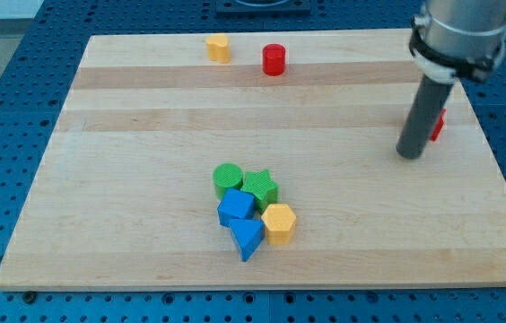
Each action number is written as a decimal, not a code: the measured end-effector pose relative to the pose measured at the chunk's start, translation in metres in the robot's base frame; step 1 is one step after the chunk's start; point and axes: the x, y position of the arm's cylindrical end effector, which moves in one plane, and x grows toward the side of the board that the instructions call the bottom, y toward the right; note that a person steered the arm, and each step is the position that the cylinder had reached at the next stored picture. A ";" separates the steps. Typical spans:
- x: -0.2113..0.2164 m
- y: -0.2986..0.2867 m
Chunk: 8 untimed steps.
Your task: Push yellow hexagon into red star
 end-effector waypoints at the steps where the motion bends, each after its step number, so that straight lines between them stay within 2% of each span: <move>1: 0.060 0.000; 3: 0.143 -0.082; 5: 0.137 -0.144; 8: 0.120 -0.192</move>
